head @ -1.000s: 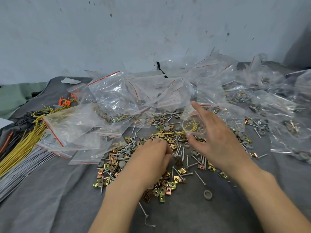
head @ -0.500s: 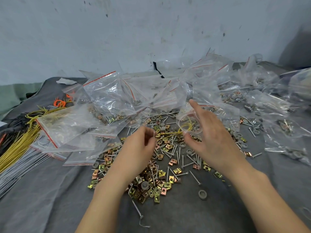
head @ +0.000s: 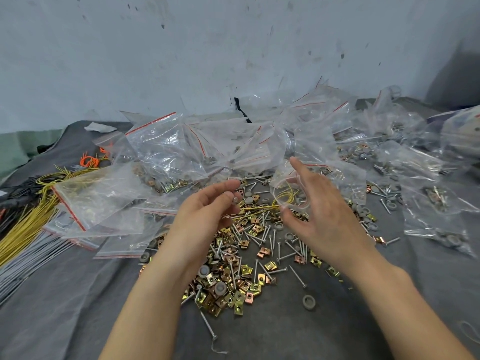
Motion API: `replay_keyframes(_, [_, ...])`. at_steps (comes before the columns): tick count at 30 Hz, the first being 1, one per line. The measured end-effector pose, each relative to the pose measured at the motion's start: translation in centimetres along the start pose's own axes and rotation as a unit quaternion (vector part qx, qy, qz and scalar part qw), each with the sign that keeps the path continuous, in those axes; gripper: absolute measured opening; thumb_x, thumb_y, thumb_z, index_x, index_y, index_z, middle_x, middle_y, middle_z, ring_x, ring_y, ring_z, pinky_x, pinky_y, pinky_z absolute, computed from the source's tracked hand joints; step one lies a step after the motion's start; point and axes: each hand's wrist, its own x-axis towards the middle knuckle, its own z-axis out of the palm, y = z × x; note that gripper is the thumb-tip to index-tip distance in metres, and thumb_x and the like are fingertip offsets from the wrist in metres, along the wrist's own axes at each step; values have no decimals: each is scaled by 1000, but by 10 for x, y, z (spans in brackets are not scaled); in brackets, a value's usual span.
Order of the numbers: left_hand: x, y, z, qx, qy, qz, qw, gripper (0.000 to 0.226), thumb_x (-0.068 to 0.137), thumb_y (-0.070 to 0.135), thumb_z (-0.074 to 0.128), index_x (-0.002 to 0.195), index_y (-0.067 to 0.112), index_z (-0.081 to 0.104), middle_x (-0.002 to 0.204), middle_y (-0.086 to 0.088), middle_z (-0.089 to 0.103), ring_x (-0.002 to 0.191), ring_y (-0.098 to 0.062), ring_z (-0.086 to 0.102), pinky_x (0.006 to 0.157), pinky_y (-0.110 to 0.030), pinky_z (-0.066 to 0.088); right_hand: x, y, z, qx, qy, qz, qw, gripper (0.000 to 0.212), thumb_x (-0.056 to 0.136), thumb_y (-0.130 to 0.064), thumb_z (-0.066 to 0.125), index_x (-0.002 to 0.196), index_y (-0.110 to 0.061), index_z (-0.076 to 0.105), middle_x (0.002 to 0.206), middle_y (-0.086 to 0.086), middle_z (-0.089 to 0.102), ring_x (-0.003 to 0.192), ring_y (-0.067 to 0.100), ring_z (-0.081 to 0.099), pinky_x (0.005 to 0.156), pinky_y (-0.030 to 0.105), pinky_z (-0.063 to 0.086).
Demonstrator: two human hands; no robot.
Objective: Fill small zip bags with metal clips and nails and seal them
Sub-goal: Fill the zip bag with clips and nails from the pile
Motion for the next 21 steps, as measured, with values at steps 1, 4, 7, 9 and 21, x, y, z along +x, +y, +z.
replay_keyframes(1, [0,0,0,-3,-4,-2,1000,27,98,8,54,109,23,73,98,4,75,86,-10,66,77,-28,49,0,0,0,1,0,-1,1000,78,95,-41,56,158,-28,13,129,-8,52,122,-1,38,119,39,28])
replay_keyframes(4, [0,0,1,-8,-18,6,1000,25,96,8,59,113,23,70,101,3,75,89,-10,68,78,-28,50,0,-2,-1,3,-1,0,1000,78,94,-40,56,158,-25,15,126,-7,53,122,5,43,118,40,31])
replay_keyframes(7, [0,-1,4,-6,-20,18,1000,20,95,16,62,111,24,70,99,3,76,88,-8,68,73,-24,52,0,-3,-1,0,-2,2,1000,77,94,-40,56,158,-25,15,126,-6,54,122,6,44,117,40,32])
replay_keyframes(9, [0,-2,5,-4,-28,23,999,17,96,22,60,108,25,72,92,4,75,83,-8,67,72,-24,52,-1,-3,-2,1,-3,2,1000,77,94,-41,55,158,-25,15,127,-5,54,123,7,45,117,41,33])
replay_keyframes(21, [-2,6,18,51,15,88,995,19,98,28,58,105,33,74,80,10,64,75,-6,59,67,-22,53,-1,-2,-2,9,1,-5,1000,78,93,-41,57,158,-25,16,125,-7,55,122,6,46,116,43,34])
